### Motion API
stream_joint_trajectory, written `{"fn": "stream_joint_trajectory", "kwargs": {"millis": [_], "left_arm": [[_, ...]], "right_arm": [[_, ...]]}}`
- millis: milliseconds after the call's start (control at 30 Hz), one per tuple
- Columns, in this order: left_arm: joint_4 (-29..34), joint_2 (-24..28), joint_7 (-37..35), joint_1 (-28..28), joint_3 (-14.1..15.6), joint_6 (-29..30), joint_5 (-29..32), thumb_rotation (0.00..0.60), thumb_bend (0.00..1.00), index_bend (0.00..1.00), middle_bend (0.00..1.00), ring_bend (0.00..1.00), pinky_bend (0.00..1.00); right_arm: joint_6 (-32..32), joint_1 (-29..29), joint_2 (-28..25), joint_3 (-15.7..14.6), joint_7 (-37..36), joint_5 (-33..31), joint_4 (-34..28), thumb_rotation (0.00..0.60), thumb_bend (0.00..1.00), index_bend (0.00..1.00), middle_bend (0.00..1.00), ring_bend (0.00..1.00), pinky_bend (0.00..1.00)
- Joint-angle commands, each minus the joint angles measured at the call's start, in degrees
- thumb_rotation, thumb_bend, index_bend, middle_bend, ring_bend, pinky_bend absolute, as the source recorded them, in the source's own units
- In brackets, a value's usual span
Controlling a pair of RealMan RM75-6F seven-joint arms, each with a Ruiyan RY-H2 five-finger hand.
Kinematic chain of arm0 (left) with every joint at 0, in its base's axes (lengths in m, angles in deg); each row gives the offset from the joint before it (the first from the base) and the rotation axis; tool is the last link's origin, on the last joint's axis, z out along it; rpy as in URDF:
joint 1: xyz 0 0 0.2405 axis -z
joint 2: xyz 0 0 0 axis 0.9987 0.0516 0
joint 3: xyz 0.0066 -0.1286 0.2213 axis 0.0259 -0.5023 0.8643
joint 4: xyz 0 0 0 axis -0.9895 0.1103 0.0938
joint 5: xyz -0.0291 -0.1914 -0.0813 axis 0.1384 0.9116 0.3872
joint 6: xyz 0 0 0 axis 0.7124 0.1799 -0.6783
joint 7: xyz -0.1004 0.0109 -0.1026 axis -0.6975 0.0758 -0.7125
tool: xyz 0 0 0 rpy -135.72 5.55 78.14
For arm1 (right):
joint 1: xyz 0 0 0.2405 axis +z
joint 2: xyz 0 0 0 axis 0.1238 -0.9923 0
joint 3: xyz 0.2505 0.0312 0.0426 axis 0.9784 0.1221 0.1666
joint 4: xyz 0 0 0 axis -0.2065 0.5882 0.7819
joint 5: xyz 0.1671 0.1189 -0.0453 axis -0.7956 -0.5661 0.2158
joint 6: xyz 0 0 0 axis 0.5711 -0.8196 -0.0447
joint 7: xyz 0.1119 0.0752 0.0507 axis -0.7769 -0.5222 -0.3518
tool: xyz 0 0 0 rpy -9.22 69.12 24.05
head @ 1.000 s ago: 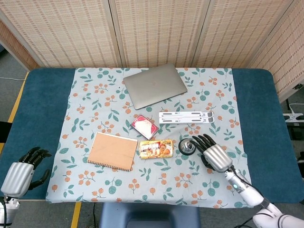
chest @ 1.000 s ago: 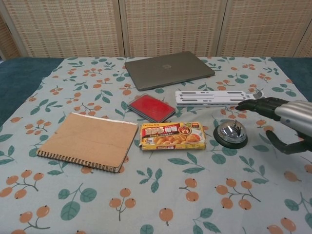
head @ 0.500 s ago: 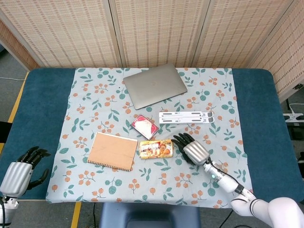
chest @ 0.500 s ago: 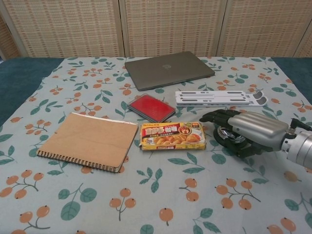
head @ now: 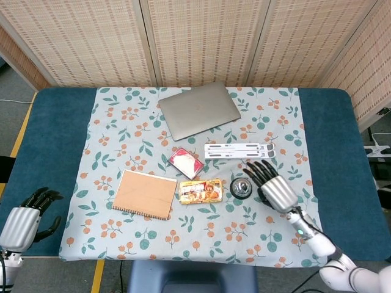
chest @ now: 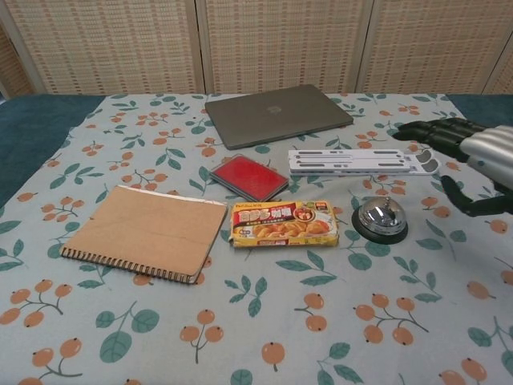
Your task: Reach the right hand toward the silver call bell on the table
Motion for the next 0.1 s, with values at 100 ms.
{"fn": "stream_joint_trajectory", "kwargs": {"millis": [100], "left_arm": [[-0.1,-0.2,0.4,0.2,0.1,0.2,-0.7,0.6,0.39,0.3,0.25,0.16,0.38]], "right_arm": [[-6.3,-12.3,-12.8,-1.9,15.0,-7.8,-15.1,0.6,0.71,0.0,0.0,0.0,0.05]]}}
